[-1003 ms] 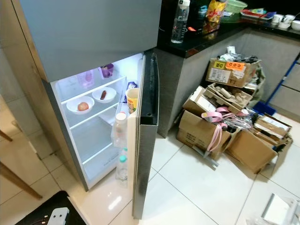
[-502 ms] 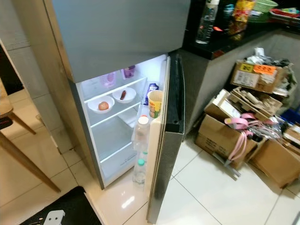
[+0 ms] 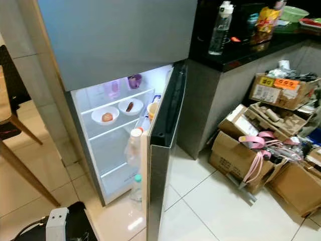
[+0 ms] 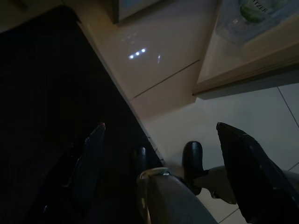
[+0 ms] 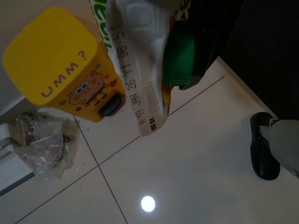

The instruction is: Restocking fridge

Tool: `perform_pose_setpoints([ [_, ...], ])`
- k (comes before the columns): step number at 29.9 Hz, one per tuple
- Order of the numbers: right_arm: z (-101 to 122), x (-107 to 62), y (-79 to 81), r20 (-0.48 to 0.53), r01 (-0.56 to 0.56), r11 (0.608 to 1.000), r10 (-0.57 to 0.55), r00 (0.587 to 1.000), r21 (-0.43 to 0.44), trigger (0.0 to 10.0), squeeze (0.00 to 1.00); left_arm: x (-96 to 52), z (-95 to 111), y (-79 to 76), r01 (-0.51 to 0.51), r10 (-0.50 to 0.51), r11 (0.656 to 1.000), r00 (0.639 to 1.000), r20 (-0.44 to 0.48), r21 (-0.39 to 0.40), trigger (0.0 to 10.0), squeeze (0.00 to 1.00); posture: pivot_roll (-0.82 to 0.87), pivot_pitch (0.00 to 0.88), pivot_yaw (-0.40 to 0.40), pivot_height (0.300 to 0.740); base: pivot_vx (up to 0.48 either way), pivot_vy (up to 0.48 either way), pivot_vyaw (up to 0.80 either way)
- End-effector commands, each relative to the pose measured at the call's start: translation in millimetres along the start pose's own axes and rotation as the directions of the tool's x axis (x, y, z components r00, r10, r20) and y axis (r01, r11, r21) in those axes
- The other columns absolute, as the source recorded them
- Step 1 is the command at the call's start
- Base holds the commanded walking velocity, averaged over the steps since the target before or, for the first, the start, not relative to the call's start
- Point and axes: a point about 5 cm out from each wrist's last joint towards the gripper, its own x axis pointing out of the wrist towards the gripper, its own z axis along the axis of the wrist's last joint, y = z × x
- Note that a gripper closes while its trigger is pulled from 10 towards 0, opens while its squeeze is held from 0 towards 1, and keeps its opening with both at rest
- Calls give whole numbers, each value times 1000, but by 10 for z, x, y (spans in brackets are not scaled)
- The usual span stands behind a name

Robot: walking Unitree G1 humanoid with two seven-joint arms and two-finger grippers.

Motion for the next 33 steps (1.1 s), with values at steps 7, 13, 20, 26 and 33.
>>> perform_pose_setpoints([
  [7,-1,1,24,-2,-7,1000,7,1000,-13,10000,0,45,246,-25,17,-15,1000,995,102,-23,10000,0,-61,0,-16,740,0,-397,0],
  [13,-7,0,26,-1,-8,1000,8,1000,-13,10000,0,69,482,-8,3,1,1000,984,178,-25,10000,0,-61,0,-17,740,0,0,0],
  [20,-8,-1,38,3,-12,1000,12,1000,-8,10000,0,62,1101,-7,33,-12,998,923,386,-48,10000,0,-62,0,-14,740,0,0,0],
  [26,-18,-2,53,0,-16,1000,16,1000,-8,10000,0,-2,1568,-6,49,3,995,848,530,-83,0,0,-63,0,-14,740,0,0,0],
  [33,-24,-2,57,-1,-16,1000,16,1000,-11,10000,0,-29,1928,-230,203,-113,976,770,628,-74,0,0,-63,0,-14,740,0,0,0],
])
